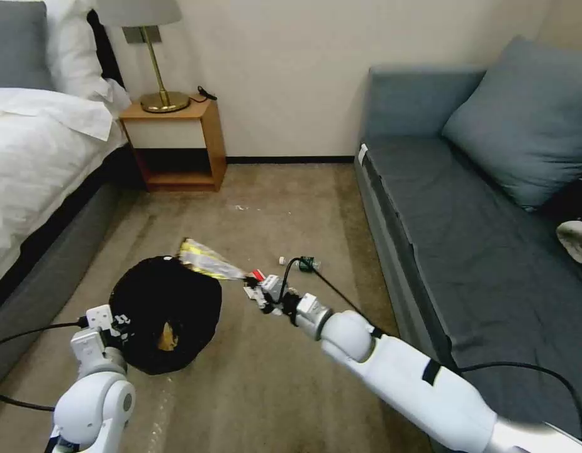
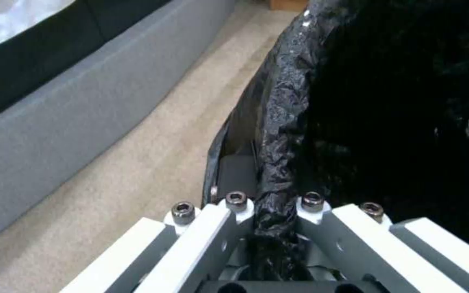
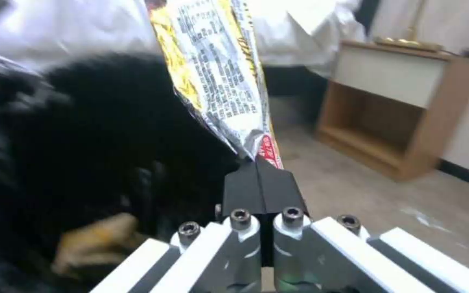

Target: Pick up the trash bin, then pick up the garbage on the floor and place it into the trash bin.

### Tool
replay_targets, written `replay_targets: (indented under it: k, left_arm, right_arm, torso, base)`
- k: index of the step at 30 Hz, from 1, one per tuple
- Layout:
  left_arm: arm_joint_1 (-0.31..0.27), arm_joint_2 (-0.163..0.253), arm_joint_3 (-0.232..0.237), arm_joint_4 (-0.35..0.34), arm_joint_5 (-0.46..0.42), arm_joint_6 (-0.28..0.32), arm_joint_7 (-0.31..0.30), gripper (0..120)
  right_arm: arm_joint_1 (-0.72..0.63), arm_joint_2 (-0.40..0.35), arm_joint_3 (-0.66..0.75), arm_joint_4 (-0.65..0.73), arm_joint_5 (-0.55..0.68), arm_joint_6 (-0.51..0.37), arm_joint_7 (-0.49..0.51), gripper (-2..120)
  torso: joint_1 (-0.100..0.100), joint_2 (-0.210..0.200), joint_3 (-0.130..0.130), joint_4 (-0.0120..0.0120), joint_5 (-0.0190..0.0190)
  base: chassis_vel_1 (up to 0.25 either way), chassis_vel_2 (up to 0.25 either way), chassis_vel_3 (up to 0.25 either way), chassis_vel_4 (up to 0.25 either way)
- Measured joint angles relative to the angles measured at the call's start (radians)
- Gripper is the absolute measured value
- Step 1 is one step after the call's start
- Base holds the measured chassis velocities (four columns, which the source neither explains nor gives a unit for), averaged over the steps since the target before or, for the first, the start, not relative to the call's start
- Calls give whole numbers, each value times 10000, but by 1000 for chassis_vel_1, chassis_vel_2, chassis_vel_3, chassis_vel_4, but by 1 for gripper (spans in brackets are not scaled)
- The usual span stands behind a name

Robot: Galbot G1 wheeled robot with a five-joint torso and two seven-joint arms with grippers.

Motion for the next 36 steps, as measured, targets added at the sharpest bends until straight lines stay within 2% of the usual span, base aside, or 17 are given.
replay_targets:
  k: [4,5,11,19,20,21,22,23,24,25,26,27,32,33,36]
  left_arm:
    - [22,-12,1,-62,-3,1,3,3]
    - [40,-23,2,-111,-5,8,5,3]
    - [86,-122,8,-194,46,22,5,3]
    - [110,-142,6,-220,61,24,6,3]
    - [108,-159,6,-226,61,25,7,3]
    - [108,-159,6,-226,61,25,7,3]
    - [101,-184,11,-226,65,25,9,3]
    - [101,-184,11,-226,65,25,9,3]
    - [95,-210,17,-227,73,25,10,3]
    - [94,-214,18,-226,75,26,11,3]
    - [91,-235,20,-227,84,27,13,3]
    - [91,-235,20,-227,84,27,13,3]
    - [97,-250,-5,-238,92,29,13,3]
    - [97,-250,-5,-238,92,29,13,3]
    - [130,-250,-38,-255,93,29,13,3]
  right_arm:
    - [147,291,-466,-232,109,384,36,0]
    - [309,624,-847,-522,116,596,151,0]
    - [700,1231,-1401,-1110,207,768,381,0]
    - [713,1335,-1546,-1151,569,644,632,0]
    - [668,1334,-1548,-1172,644,598,663,7]
    - [668,1334,-1548,-1172,644,598,663,7]
    - [635,1335,-1542,-1181,688,570,667,16]
    - [635,1335,-1542,-1181,688,570,667,16]
    - [613,1347,-1528,-1182,740,523,676,22]
    - [608,1355,-1522,-1182,753,510,684,23]
    - [588,1389,-1487,-1182,780,457,715,32]
    - [588,1389,-1487,-1182,780,457,715,32]
    - [546,1385,-1442,-1150,770,399,694,52]
    - [546,1385,-1442,-1150,770,399,694,52]
    - [479,1308,-1387,-1086,723,394,650,67]
  torso:
    - [1,0,0,-1,1]
    - [1,0,-1,-1,1]
    - [0,0,-1,1,0]
    - [1,0,-1,0,1]
    - [0,0,-1,-1,2]
    - [0,0,-1,-1,2]
    - [0,0,-1,-1,1]
    - [0,0,-1,-1,1]
    - [0,0,0,-1,2]
    - [0,0,0,-1,2]
    - [0,0,0,-1,2]
    - [0,0,0,-1,2]
    - [0,0,-1,-1,2]
    - [0,0,-1,-1,2]
    - [0,0,0,-1,2]
  base:
    - [0,0,0,0]
    - [0,0,0,0]
    - [0,0,0,0]
    - [0,0,0,0]
    - [0,0,0,0]
    - [0,0,0,0]
    - [0,0,0,0]
    - [0,0,0,0]
    - [0,0,0,0]
    - [0,0,0,0]
    - [0,0,0,0]
    - [0,0,0,0]
    - [0,0,0,0]
    - [0,0,0,0]
    - [0,0,0,0]
